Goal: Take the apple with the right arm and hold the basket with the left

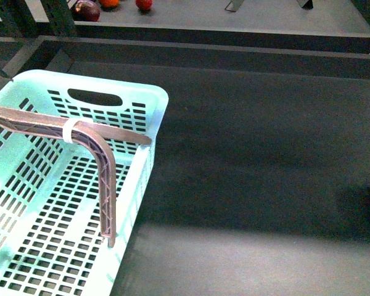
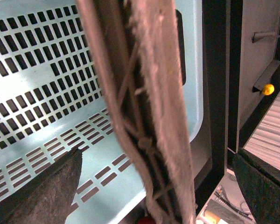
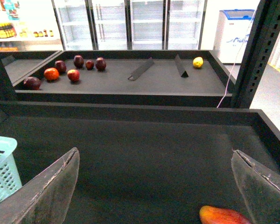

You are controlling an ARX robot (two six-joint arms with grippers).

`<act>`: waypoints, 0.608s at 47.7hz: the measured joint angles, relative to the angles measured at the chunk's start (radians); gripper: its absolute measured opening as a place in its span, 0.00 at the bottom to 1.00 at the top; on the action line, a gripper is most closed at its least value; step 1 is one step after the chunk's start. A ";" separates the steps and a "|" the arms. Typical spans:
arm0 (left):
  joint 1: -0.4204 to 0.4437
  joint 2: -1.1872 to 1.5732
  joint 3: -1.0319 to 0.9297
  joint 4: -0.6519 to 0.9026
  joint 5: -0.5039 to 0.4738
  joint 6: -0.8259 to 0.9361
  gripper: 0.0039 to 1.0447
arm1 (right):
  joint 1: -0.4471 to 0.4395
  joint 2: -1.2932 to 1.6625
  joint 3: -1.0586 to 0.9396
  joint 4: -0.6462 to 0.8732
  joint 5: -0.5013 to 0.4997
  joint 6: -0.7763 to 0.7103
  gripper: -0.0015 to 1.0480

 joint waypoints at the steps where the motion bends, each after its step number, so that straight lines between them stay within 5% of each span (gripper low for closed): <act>1: 0.001 0.008 0.007 0.001 0.000 -0.004 0.94 | 0.000 0.000 0.000 0.000 0.000 0.000 0.91; 19: 0.008 0.064 0.021 0.016 -0.011 -0.031 0.93 | 0.000 0.000 0.000 0.000 0.000 0.000 0.91; 29: 0.007 0.067 0.021 0.016 -0.029 -0.026 0.63 | 0.000 0.000 0.000 0.000 0.000 0.000 0.91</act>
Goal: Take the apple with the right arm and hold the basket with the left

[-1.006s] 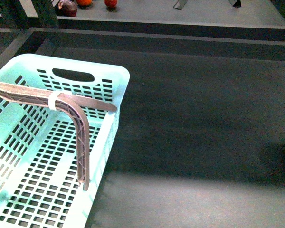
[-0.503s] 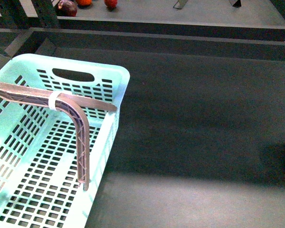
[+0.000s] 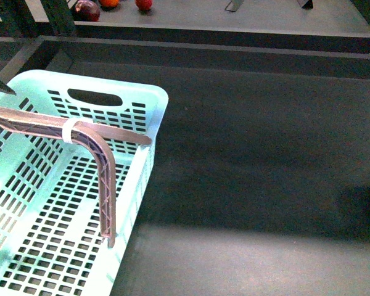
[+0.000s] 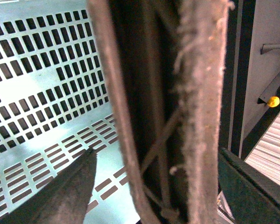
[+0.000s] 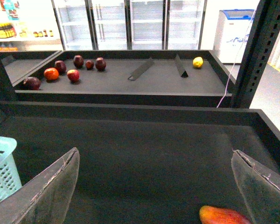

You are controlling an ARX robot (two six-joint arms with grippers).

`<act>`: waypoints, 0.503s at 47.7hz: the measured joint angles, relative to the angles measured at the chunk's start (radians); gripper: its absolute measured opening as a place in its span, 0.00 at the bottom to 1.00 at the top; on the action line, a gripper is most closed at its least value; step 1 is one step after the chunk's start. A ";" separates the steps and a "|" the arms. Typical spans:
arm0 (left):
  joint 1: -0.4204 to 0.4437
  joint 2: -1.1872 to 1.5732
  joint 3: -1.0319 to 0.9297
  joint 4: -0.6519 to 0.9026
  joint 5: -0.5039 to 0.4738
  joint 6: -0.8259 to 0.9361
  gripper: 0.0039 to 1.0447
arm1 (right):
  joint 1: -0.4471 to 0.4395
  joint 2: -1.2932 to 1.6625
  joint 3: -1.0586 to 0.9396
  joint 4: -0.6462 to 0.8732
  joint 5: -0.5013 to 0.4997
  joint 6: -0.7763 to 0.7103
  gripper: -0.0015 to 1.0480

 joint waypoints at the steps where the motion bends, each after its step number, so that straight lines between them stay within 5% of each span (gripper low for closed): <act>1: 0.000 0.000 0.000 0.000 0.000 0.000 0.57 | 0.000 0.000 0.000 0.000 0.000 0.000 0.91; 14: -0.022 -0.003 0.014 -0.002 -0.012 -0.026 0.11 | 0.000 0.000 0.000 0.000 0.000 0.000 0.91; 24: -0.047 -0.034 0.016 -0.029 -0.007 -0.058 0.07 | 0.000 0.000 0.000 0.000 0.000 0.000 0.91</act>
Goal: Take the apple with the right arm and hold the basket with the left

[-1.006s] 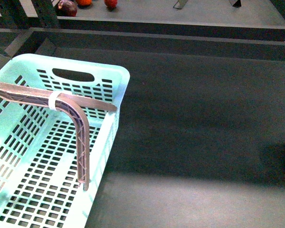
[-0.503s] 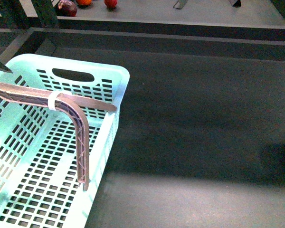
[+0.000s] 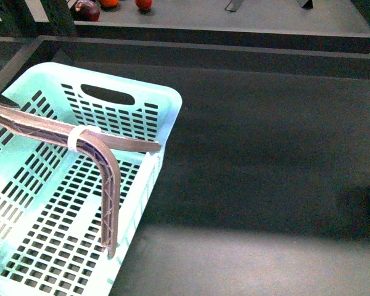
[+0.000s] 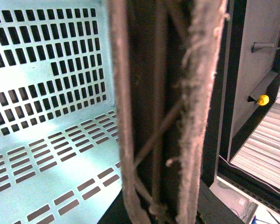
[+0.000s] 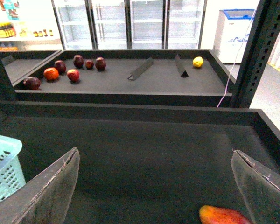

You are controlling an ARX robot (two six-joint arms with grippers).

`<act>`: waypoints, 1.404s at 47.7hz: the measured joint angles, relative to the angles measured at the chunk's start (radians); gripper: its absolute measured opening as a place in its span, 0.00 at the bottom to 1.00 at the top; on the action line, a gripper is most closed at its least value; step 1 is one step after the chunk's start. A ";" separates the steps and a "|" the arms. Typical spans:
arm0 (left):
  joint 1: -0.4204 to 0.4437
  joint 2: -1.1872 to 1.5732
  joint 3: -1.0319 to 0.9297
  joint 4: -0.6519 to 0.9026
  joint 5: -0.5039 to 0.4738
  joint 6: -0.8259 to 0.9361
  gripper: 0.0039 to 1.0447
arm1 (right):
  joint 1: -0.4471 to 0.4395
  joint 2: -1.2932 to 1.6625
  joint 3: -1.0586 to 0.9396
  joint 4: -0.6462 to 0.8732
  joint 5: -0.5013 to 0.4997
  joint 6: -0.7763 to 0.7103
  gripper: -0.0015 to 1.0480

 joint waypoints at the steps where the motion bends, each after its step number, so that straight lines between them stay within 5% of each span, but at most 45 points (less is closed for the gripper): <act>1: -0.002 -0.003 0.000 -0.005 0.000 0.002 0.07 | 0.000 0.000 0.000 0.000 0.000 0.000 0.91; 17: -0.095 -0.100 0.052 -0.119 -0.018 0.091 0.07 | 0.000 0.000 0.000 0.000 0.000 0.000 0.91; 46: -0.571 -0.095 0.340 -0.221 -0.009 0.137 0.07 | 0.000 0.000 0.000 0.000 0.000 0.000 0.91; 67: -0.602 -0.092 0.347 -0.220 -0.024 0.163 0.07 | 0.000 0.000 0.000 0.000 0.000 0.000 0.91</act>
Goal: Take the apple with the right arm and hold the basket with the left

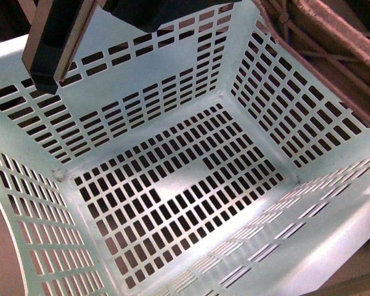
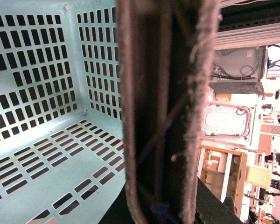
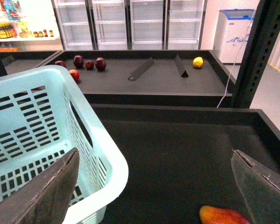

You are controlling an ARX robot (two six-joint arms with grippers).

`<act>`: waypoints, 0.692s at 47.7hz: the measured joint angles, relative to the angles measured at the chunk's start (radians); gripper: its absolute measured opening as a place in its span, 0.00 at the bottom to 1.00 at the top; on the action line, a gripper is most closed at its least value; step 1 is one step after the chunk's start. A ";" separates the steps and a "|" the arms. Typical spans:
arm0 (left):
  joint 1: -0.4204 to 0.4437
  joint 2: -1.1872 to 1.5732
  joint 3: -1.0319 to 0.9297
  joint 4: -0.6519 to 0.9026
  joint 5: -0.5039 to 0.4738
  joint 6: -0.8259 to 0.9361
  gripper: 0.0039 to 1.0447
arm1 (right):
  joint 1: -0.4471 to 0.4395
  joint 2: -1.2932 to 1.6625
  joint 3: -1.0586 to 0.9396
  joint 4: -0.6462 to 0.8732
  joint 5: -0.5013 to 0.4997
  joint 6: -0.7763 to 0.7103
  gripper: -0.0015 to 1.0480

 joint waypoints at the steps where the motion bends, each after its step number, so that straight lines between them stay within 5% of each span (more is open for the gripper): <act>1: 0.000 0.000 0.000 0.000 0.000 0.000 0.06 | 0.000 0.000 0.000 0.000 0.000 0.000 0.91; 17: 0.000 0.000 0.000 0.000 0.002 -0.001 0.06 | 0.000 0.000 0.000 0.000 0.000 0.000 0.91; 19: 0.000 0.000 0.000 0.000 0.001 0.000 0.06 | 0.023 0.032 0.024 -0.071 0.069 0.031 0.91; 21: 0.000 0.000 0.000 0.000 0.000 -0.001 0.06 | 0.074 0.173 0.113 -0.282 0.281 0.131 0.91; 24: 0.000 0.000 0.002 0.000 0.002 -0.001 0.06 | 0.063 0.291 0.148 -0.377 0.368 0.177 0.91; 33: -0.001 0.000 0.002 0.000 0.003 -0.002 0.06 | -0.096 0.443 0.143 -0.239 0.263 0.156 0.91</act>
